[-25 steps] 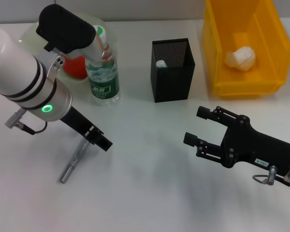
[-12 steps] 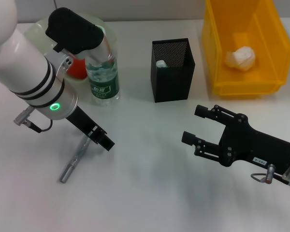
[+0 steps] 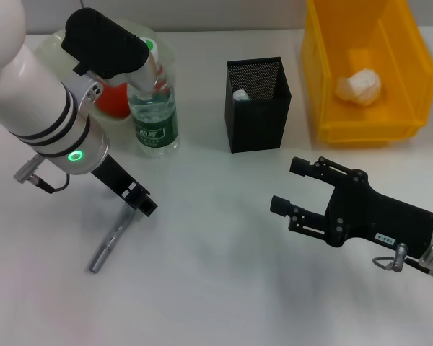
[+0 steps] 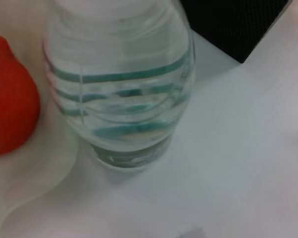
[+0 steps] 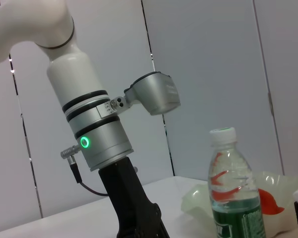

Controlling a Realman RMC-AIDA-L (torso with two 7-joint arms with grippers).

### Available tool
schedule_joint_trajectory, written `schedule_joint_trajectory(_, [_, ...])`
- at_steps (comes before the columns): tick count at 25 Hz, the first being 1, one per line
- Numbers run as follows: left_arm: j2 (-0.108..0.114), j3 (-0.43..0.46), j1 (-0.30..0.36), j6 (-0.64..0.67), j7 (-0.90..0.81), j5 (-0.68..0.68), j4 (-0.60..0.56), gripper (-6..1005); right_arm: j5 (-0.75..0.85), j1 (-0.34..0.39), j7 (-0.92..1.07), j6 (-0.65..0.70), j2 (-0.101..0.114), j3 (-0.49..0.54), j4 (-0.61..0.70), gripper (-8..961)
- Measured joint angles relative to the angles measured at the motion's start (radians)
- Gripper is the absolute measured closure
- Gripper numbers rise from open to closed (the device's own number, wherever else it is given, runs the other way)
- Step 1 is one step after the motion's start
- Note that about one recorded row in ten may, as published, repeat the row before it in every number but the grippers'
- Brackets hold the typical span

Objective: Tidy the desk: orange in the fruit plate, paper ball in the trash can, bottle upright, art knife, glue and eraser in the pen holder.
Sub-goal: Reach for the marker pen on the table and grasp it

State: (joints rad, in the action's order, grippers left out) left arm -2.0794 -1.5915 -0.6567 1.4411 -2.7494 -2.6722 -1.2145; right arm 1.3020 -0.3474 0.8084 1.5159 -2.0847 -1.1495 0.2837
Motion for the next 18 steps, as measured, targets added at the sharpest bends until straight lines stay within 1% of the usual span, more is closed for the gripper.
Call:
schedule_joint_trajectory(3, [0.0, -0.001, 0.0, 0.0, 0.005, -0.002, 0.001, 373, 0.0, -0.003, 0.0, -0.003, 0.0, 0.001, 0.0, 190])
schedule_joint_trajectory(8, [0.001, -0.003, 0.0, -0.002, 0.007, -0.009, 0.006, 372, 0.0, -0.003, 0.0, -0.007, 0.0, 0.001, 0.0, 190])
schedule_joint_trajectory(9, [0.001, -0.004, -0.009, -0.009, 0.008, -0.017, 0.028, 372, 0.0, -0.004, 0.0, -0.007, 0.0, 0.001, 0.0, 190])
schedule_joint_trajectory(15, [0.0, -0.007, -0.033, -0.021, 0.008, -0.028, 0.083, 407, 0.0, -0.005, 0.0, -0.01, 0.0, 0.003, 0.0, 191])
schedule_joint_trajectory(18, [0.0, -0.007, -0.037, -0.023, 0.008, -0.029, 0.089, 425, 0.0, -0.007, 0.0, -0.017, 0.0, 0.002, 0.0, 191])
